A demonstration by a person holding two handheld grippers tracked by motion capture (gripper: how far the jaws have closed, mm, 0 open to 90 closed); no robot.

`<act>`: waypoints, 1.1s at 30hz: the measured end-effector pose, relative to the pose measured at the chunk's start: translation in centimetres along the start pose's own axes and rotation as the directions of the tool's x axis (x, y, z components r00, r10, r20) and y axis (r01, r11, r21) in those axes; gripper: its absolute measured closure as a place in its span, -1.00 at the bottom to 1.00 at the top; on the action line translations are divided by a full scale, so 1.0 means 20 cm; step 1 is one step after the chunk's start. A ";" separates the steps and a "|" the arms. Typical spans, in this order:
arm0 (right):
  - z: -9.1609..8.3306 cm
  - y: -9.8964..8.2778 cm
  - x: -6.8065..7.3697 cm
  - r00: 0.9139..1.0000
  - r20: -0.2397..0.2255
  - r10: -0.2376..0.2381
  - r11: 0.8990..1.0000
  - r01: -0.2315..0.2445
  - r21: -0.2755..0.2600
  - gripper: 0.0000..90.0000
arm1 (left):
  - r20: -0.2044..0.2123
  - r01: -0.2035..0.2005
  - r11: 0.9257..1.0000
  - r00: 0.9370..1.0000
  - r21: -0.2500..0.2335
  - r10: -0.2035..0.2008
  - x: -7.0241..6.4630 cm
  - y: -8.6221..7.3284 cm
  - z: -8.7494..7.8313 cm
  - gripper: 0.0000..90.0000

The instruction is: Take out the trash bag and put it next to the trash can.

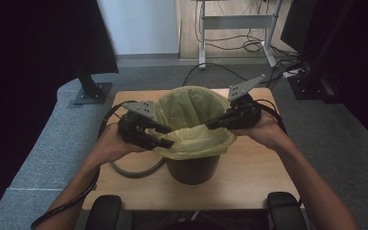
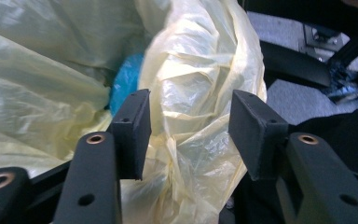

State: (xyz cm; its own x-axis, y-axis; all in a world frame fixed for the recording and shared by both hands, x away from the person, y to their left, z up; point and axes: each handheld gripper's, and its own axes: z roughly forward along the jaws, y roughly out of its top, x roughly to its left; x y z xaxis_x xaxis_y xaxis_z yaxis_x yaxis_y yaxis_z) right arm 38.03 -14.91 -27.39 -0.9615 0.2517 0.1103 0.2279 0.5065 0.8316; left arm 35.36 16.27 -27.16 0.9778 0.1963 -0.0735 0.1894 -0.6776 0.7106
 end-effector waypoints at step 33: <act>-0.03 -0.05 -0.14 0.983 0.176 0.044 0.994 -0.061 0.093 0.78 | -0.183 0.203 0.975 0.959 -0.087 -0.216 0.36 0.00 -0.08 0.53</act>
State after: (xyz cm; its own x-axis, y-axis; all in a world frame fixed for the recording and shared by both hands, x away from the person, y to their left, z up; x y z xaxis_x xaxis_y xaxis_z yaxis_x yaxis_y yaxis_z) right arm 40.32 -16.52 -28.24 -0.9085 0.4149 0.0496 0.3000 0.5649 0.7687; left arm 42.25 18.85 -26.61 0.8805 0.4643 -0.0959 0.3753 -0.5591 0.7393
